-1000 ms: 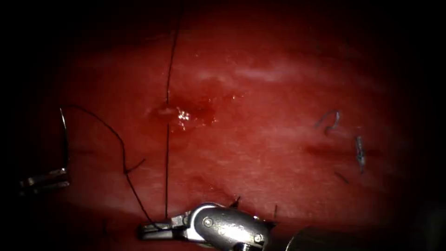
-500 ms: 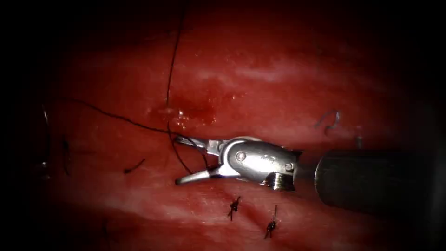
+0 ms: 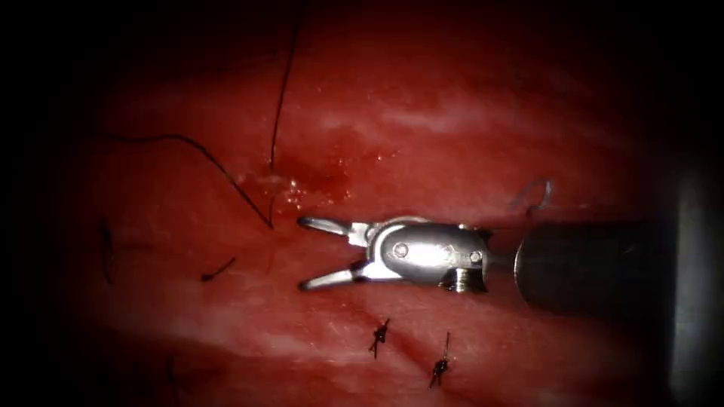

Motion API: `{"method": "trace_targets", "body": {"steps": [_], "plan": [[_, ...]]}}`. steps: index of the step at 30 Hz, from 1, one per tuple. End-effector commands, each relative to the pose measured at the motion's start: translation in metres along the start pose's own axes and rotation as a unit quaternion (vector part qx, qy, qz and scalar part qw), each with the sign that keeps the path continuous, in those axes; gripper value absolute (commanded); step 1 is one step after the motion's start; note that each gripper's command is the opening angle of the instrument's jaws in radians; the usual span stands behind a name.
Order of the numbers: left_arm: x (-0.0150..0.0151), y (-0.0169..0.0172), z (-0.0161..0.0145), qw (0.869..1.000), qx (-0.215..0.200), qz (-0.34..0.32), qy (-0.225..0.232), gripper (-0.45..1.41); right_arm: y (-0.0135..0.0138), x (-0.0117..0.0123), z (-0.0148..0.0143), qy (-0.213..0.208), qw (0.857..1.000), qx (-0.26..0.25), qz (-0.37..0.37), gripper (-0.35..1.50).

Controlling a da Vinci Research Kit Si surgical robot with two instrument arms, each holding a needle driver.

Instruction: Wound Closure

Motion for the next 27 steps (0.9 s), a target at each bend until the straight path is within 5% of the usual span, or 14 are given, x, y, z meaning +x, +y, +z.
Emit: {"method": "trace_targets", "body": {"steps": [1, 3, 18, 19, 22, 27], "plan": [[-0.0009, -0.0003, 0.0006, 1.000, 0.006, 0.002, -0.004, -0.45, -0.0008, -0.0008, 0.0008, 0.000, 1.000, 0.003, 0.008, 1.41], [-0.0013, -0.0004, 0.0005, 1.000, 0.022, 0.004, -0.006, -0.45, -0.0002, -0.0013, 0.0010, -0.003, 1.000, -0.004, 0.008, 1.23], [-0.0008, 0.0035, 0.0026, 1.000, 0.003, 0.014, 0.014, -0.45, 0.0044, -0.0074, 0.0059, -0.065, 0.995, -0.079, -0.022, 1.25], [-0.0008, 0.0035, 0.0025, 1.000, 0.003, 0.014, 0.014, -0.45, 0.0044, -0.0077, 0.0058, -0.068, 0.994, -0.085, -0.023, 1.11], [-0.0009, 0.0036, 0.0023, 1.000, 0.002, 0.015, 0.013, -0.45, 0.0037, -0.0084, 0.0042, -0.078, 0.993, -0.083, -0.031, -0.35], [-0.0009, 0.0045, 0.0028, 1.000, 0.002, 0.011, 0.013, -0.45, 0.0030, -0.0068, 0.0036, -0.083, 0.992, -0.086, -0.040, -0.35]]}}
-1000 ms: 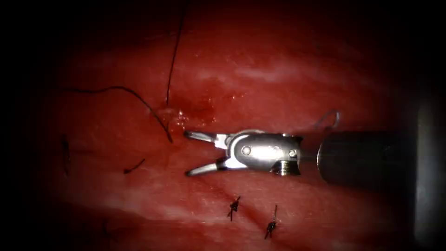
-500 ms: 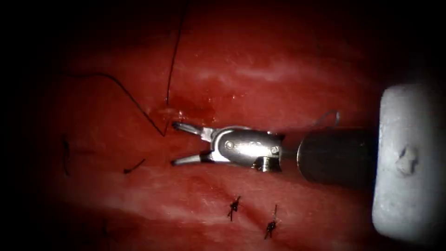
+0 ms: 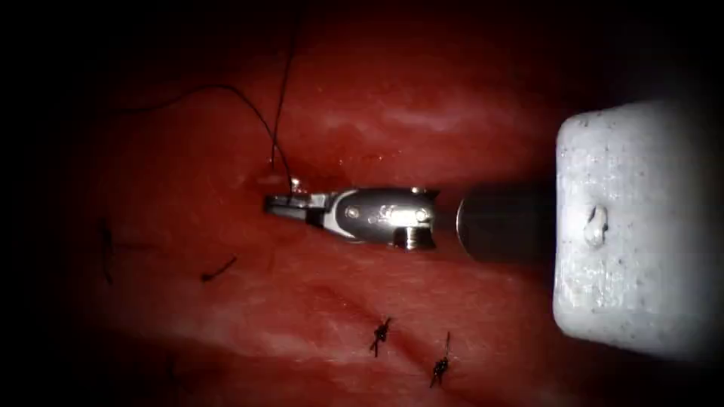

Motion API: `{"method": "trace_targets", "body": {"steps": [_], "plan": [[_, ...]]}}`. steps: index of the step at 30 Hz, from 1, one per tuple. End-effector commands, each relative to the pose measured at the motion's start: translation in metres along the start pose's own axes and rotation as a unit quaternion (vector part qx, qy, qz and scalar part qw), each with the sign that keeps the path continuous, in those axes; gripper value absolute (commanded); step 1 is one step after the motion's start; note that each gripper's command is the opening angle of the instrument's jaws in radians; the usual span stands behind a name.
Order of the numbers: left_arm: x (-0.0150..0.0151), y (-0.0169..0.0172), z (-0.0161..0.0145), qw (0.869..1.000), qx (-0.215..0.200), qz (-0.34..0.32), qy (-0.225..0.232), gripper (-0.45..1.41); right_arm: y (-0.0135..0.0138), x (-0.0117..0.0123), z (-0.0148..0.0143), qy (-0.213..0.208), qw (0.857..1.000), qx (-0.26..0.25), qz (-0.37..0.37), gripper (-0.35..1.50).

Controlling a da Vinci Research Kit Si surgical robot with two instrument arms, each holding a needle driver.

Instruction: Wound Closure

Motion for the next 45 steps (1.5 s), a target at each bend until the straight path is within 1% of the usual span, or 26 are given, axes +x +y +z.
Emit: {"method": "trace_targets", "body": {"steps": [1, 2, 4, 5, 7, 8, 11, 19, 22, 25, 26, 27, 28, 29, 31, 33, 34, 35, 37, 38, 40, 41, 42, 43, 44, 45], "plan": [[-0.0007, 0.0006, 0.0008, 1.000, -0.004, -0.002, 0.001, -0.45, -0.0013, 0.0006, 0.0008, 0.002, 1.000, 0.003, 0.002, -0.35], [-0.0008, 0.0008, 0.0010, 1.000, -0.006, -0.001, 0.000, -0.45, -0.0016, 0.0011, 0.0008, 0.004, 1.000, 0.006, 0.002, -0.35], [-0.0013, 0.0016, 0.0016, 1.000, -0.010, -0.008, 0.001, -0.45, -0.0028, 0.0031, 0.0005, 0.012, 1.000, 0.016, -0.001, -0.35], [-0.0019, 0.0023, 0.0020, 1.000, -0.011, -0.011, 0.001, -0.45, -0.0036, 0.0044, 0.0004, 0.017, 1.000, 0.023, -0.004, -0.35], [-0.0025, 0.0029, 0.0023, 1.000, -0.015, -0.013, 0.001, -0.45, -0.0045, 0.0057, 0.0001, 0.022, 0.999, 0.028, -0.006, -0.35], [-0.0032, 0.0039, 0.0027, 1.000, -0.019, -0.018, 0.002, -0.45, -0.0055, 0.0069, -0.0001, 0.028, 0.999, 0.036, -0.007, -0.35], [-0.0041, 0.0054, 0.0034, 0.999, -0.028, -0.024, 0.001, -0.45, -0.0068, 0.0084, -0.0002, 0.032, 0.999, 0.042, -0.011, -0.35], [-0.0040, 0.0074, 0.0036, 0.999, -0.043, -0.028, 0.009, -0.45, -0.0084, 0.0100, -0.0003, 0.039, 0.998, 0.056, -0.013, -0.35], [-0.0041, 0.0081, 0.0039, 0.998, -0.049, -0.029, 0.010, -0.45, -0.0084, 0.0101, -0.0002, 0.038, 0.997, 0.058, -0.013, -0.35], [-0.0043, 0.0088, 0.0043, 0.998, -0.054, -0.030, 0.010, -0.45, -0.0087, 0.0100, -0.0001, 0.037, 0.996, 0.074, -0.016, -0.35], [-0.0043, 0.0090, 0.0045, 0.998, -0.055, -0.030, 0.010, -0.45, -0.0085, 0.0099, -0.0002, 0.037, 0.996, 0.076, -0.013, -0.25], [-0.0044, 0.0091, 0.0046, 0.998, -0.057, -0.030, 0.010, -0.45, -0.0083, 0.0099, -0.0002, 0.036, 0.996, 0.077, -0.001, 0.05], [-0.0045, 0.0093, 0.0048, 0.998, -0.058, -0.032, 0.011, -0.45, -0.0075, 0.0097, -0.0005, 0.036, 0.996, 0.078, 0.008, 0.89], [-0.0047, 0.0094, 0.0049, 0.998, -0.058, -0.032, 0.012, -0.45, -0.0065, 0.0095, -0.0014, 0.030, 0.997, 0.070, 0.010, 1.11], [-0.0052, 0.0093, 0.0050, 0.998, -0.060, -0.034, 0.012, -0.45, -0.0056, 0.0090, -0.0032, 0.021, 0.997, 0.067, 0.013, 1.19], [-0.0058, 0.0092, 0.0051, 0.997, -0.065, -0.036, 0.011, -0.45, -0.0049, 0.0086, -0.0045, 0.003, 0.997, 0.073, 0.013, 1.14], [-0.0063, 0.0091, 0.0053, 0.997, -0.063, -0.038, 0.009, -0.45, -0.0041, 0.0082, -0.0054, -0.023, 0.997, 0.073, 0.012, 1.14], [-0.0066, 0.0091, 0.0054, 0.997, -0.063, -0.037, 0.007, -0.45, -0.0036, 0.0079, -0.0060, -0.038, 0.997, 0.071, 0.012, 1.14], [-0.0070, 0.0092, 0.0054, 0.997, -0.064, -0.039, 0.005, -0.45, -0.0028, 0.0075, -0.0066, -0.045, 0.997, 0.067, 0.015, 1.08], [-0.0071, 0.0092, 0.0054, 0.997, -0.065, -0.038, 0.004, -0.45, -0.0023, 0.0072, -0.0067, -0.047, 0.997, 0.065, 0.016, 1.09], [-0.0073, 0.0092, 0.0054, 0.997, -0.064, -0.038, 0.003, -0.45, -0.0015, 0.0065, -0.0069, -0.048, 0.997, 0.063, 0.020, 1.36], [-0.0072, 0.0090, 0.0052, 0.997, -0.063, -0.038, 0.002, -0.45, -0.0014, 0.0062, -0.0074, -0.048, 0.995, 0.070, 0.055, 1.40], [-0.0072, 0.0087, 0.0049, 0.997, -0.063, -0.039, 0.001, -0.45, -0.0014, 0.0061, -0.0078, -0.046, 0.994, 0.075, 0.070, 1.38], [-0.0073, 0.0085, 0.0048, 0.997, -0.061, -0.039, -0.001, -0.45, -0.0012, 0.0059, -0.0083, -0.042, 0.992, 0.085, 0.088, 1.18], [-0.0073, 0.0083, 0.0046, 0.997, -0.061, -0.039, -0.001, -0.45, -0.0010, 0.0058, -0.0087, -0.039, 0.991, 0.091, 0.088, 1.03], [-0.0074, 0.0082, 0.0045, 0.997, -0.060, -0.039, -0.002, -0.45, -0.0003, 0.0054, -0.0089, -0.049, 0.989, 0.082, 0.110, 1.01]]}}
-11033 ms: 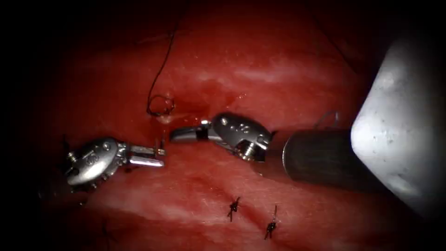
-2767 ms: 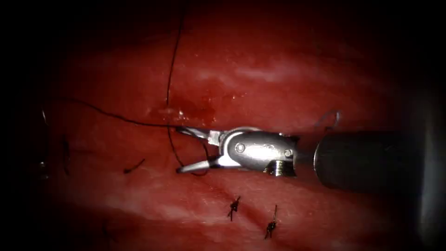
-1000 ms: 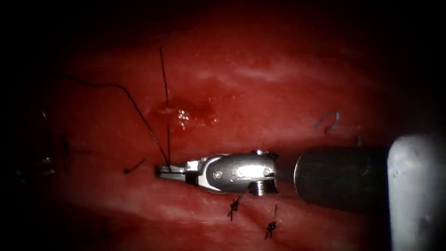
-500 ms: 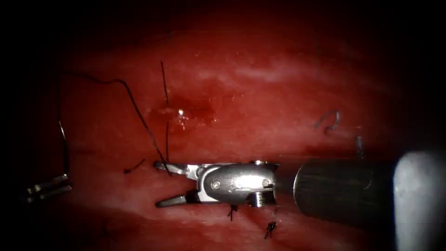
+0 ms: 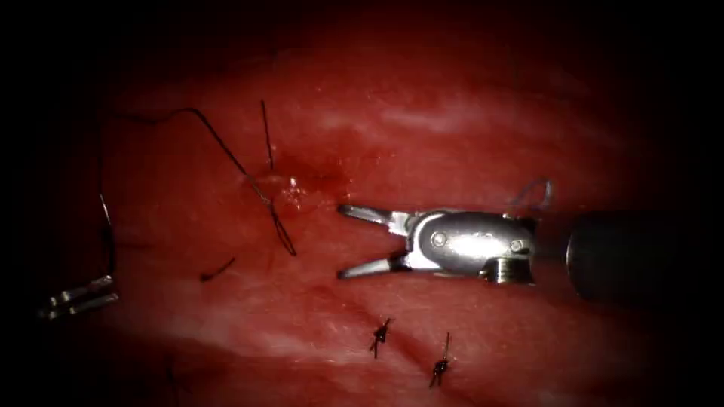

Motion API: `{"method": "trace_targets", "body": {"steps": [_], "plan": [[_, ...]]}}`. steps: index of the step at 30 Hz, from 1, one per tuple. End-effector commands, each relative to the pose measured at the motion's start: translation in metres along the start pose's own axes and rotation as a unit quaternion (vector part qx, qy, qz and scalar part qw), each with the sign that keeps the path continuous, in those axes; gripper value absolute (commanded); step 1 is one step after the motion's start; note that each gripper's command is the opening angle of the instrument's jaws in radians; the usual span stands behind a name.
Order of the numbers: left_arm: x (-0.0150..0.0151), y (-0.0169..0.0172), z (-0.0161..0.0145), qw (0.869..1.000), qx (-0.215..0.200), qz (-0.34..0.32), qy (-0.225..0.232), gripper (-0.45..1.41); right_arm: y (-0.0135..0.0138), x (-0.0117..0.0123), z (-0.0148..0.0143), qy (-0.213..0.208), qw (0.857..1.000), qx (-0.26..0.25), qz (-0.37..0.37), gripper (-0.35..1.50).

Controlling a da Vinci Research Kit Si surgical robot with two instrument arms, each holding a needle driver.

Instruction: Wound Closure

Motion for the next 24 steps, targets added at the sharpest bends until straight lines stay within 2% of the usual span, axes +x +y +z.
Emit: {"method": "trace_targets", "body": {"steps": [1, 3, 4, 6, 8, 9, 11, 18, 24], "plan": [[-0.0007, 0.0005, 0.0006, 1.000, 0.000, 0.000, 0.001, -0.45, 0.0004, -0.0008, 0.0007, -0.004, 1.000, -0.011, 0.019, 1.01], [-0.0008, 0.0008, 0.0008, 1.000, 0.002, 0.001, 0.000, -0.45, 0.0019, -0.0014, 0.0013, -0.006, 0.998, -0.030, 0.059, 1.01], [-0.0009, 0.0013, 0.0011, 1.000, 0.004, 0.002, 0.000, -0.45, 0.0037, -0.0020, 0.0022, 0.000, 0.994, -0.057, 0.092, 1.08], [-0.0009, 0.0016, 0.0014, 1.000, 0.005, 0.000, -0.002, -0.45, 0.0054, -0.0025, 0.0031, 0.015, 0.990, -0.075, 0.115, 1.08], [-0.0010, 0.0019, 0.0016, 1.000, 0.003, 0.001, -0.001, -0.45, 0.0070, -0.0030, 0.0041, 0.021, 0.987, -0.089, 0.130, 1.09], [-0.0010, 0.0021, 0.0017, 1.000, 0.002, 0.002, 0.000, -0.45, 0.0086, -0.0034, 0.0055, 0.022, 0.984, -0.101, 0.142, 1.09], [-0.0011, 0.0022, 0.0017, 1.000, 0.001, 0.002, -0.001, -0.45, 0.0100, -0.0038, 0.0071, 0.029, 0.982, -0.096, 0.159, 1.04], [-0.0010, 0.0023, 0.0015, 1.000, 0.001, 0.002, -0.001, -0.45, 0.0133, -0.0056, 0.0111, 0.035, 0.975, -0.111, 0.188, 1.06], [-0.0009, 0.0025, 0.0014, 1.000, 0.000, 0.003, 0.000, -0.45, 0.0136, -0.0076, 0.0134, 0.039, 0.972, -0.104, 0.207, 1.06]]}}
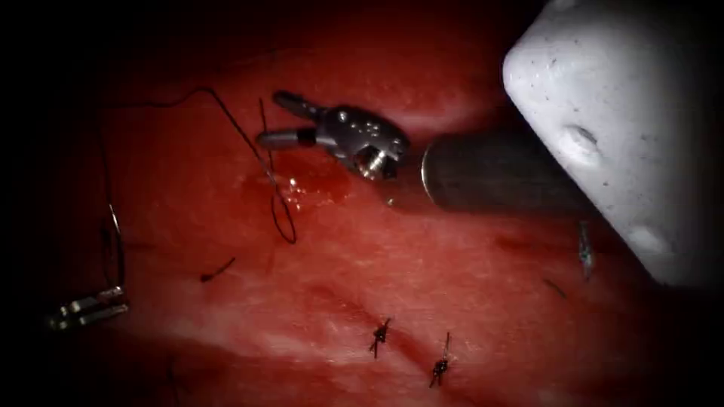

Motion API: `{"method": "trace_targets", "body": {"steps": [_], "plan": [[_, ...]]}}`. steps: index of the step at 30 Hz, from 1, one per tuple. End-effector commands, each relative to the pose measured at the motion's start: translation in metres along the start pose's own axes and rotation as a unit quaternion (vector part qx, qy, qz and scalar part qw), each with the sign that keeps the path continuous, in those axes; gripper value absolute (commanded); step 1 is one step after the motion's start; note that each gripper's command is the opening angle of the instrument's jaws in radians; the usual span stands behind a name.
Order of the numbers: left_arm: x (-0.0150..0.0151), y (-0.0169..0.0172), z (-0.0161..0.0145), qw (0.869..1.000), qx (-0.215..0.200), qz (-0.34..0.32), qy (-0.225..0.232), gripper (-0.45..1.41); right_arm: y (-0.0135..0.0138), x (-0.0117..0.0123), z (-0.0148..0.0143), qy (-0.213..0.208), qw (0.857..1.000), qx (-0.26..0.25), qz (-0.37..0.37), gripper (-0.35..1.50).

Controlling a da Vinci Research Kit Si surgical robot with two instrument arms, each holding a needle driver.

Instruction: Wound Closure

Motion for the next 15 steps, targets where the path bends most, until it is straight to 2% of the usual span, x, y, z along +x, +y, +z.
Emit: {"method": "trace_targets", "body": {"steps": [1, 4, 8, 10, 12, 14, 15], "plan": [[-0.0006, 0.0005, 0.0005, 1.000, 0.000, -0.001, 0.001, -0.45, -0.0005, -0.0012, 0.0013, 0.000, 1.000, 0.005, 0.003, 1.06], [-0.0007, 0.0005, 0.0005, 1.000, 0.000, -0.001, 0.001, -0.45, -0.0007, -0.0011, 0.0014, 0.000, 1.000, 0.009, 0.003, 0.86], [-0.0007, 0.0005, 0.0005, 1.000, 0.000, 0.000, 0.001, -0.45, -0.0013, -0.0007, 0.0010, 0.000, 1.000, 0.013, 0.005, -0.12], [-0.0007, 0.0006, 0.0005, 1.000, 0.000, 0.000, 0.001, -0.45, -0.0017, -0.0004, 0.0009, 0.000, 1.000, 0.021, 0.005, -0.15], [-0.0007, 0.0006, 0.0005, 1.000, 0.000, 0.000, 0.001, -0.45, -0.0021, -0.0001, 0.0009, 0.008, 1.000, 0.030, 0.006, -0.07], [-0.0007, 0.0005, 0.0005, 1.000, 0.000, 0.000, 0.001, -0.45, -0.0026, 0.0003, 0.0008, 0.013, 0.999, 0.031, 0.008, -0.35], [-0.0007, 0.0005, 0.0005, 1.000, 0.000, 0.000, 0.001, -0.45, -0.0028, 0.0005, 0.0008, 0.013, 0.999, 0.032, 0.009, -0.35]]}}
